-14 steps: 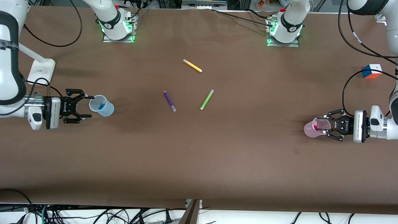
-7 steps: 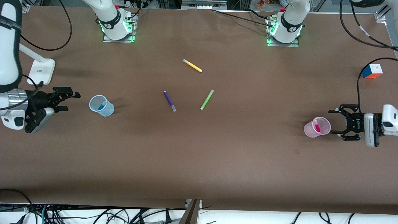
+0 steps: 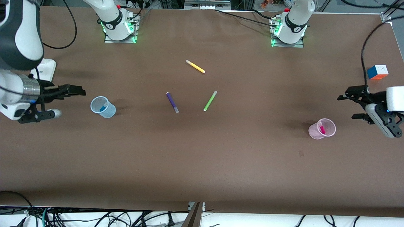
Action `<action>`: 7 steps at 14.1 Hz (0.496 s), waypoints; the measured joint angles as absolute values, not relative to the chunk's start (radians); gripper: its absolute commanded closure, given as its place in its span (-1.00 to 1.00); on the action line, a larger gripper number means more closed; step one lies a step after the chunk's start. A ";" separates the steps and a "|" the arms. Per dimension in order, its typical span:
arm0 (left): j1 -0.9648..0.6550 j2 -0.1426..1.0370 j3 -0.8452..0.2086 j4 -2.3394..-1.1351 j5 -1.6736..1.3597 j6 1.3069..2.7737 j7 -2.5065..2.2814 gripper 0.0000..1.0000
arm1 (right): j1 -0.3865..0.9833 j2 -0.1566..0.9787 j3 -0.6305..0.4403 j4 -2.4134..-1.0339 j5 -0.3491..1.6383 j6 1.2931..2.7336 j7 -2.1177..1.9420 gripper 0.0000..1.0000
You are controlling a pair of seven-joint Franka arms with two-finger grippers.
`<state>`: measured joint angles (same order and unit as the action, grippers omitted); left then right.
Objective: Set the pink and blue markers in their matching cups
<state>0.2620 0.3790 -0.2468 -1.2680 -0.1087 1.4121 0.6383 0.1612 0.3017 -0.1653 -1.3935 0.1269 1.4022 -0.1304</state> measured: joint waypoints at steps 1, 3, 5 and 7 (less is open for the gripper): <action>0.212 0.344 -0.246 -1.272 -0.044 1.407 0.517 -1.00 | 0.156 0.266 -0.165 -1.401 0.089 1.396 -0.126 -1.00; 0.128 0.282 -0.242 -1.307 0.031 1.403 0.279 -1.00 | 0.137 0.197 -0.156 -1.408 -0.023 1.388 -0.126 -1.00; 0.081 0.217 -0.207 -1.395 0.042 1.467 0.101 -1.00 | 0.104 0.131 -0.127 -1.412 -0.071 1.388 -0.126 -1.00; 0.062 0.125 -0.148 -1.549 0.040 1.635 -0.012 -1.00 | 0.077 0.086 -0.111 -1.423 -0.074 1.388 -0.125 -1.00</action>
<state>0.0616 0.1253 -0.1481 -1.5492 0.0399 1.6351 -0.0118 0.0766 0.0862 -0.1108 -1.4230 -0.0742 1.3880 -0.1251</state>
